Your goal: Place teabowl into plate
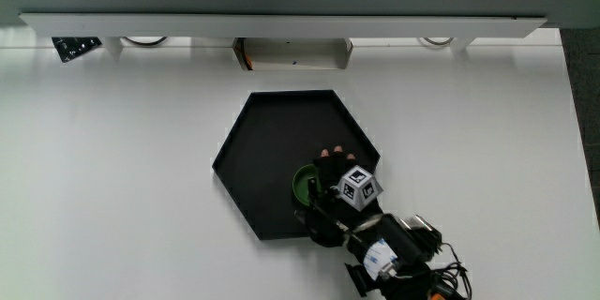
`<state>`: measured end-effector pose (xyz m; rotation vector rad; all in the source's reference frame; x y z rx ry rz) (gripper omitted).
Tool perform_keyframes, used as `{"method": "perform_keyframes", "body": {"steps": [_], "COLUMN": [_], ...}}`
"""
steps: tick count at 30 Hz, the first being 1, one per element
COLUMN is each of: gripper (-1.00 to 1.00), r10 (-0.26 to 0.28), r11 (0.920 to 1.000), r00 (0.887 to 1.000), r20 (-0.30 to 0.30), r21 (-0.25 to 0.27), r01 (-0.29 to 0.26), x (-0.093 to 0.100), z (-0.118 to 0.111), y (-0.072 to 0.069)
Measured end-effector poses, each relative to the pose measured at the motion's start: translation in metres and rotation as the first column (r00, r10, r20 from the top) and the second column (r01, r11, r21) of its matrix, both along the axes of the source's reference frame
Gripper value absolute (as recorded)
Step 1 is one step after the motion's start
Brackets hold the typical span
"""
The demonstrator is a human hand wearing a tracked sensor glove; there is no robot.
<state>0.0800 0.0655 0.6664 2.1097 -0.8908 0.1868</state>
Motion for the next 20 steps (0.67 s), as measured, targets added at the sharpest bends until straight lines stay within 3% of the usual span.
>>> {"method": "perform_keyframes", "body": {"steps": [1, 2, 10, 14, 15, 18, 20], "gripper": [-1.00, -1.00, -1.00, -1.00, -1.00, -1.00, -1.00], "r10": [0.005, 0.008, 0.033, 0.059, 0.050, 0.056, 0.066], "r11": [1.0000, 0.9990, 0.9989, 0.9956, 0.9973, 0.9970, 0.9939], "r00": [1.000, 1.000, 0.999, 0.998, 0.996, 0.994, 0.997], "r20": [0.003, 0.020, 0.041, 0.038, 0.071, 0.089, 0.034], "r21": [0.007, -0.044, -0.034, -0.075, -0.056, -0.058, -0.091], "r01": [-0.005, -0.007, -0.032, -0.056, -0.046, -0.051, -0.063], "x": [0.003, 0.003, 0.014, 0.022, 0.023, 0.026, 0.028], "z": [0.000, -0.017, -0.043, -0.041, -0.043, -0.045, -0.047], "y": [0.001, 0.000, 0.015, 0.027, 0.030, 0.038, 0.045]}}
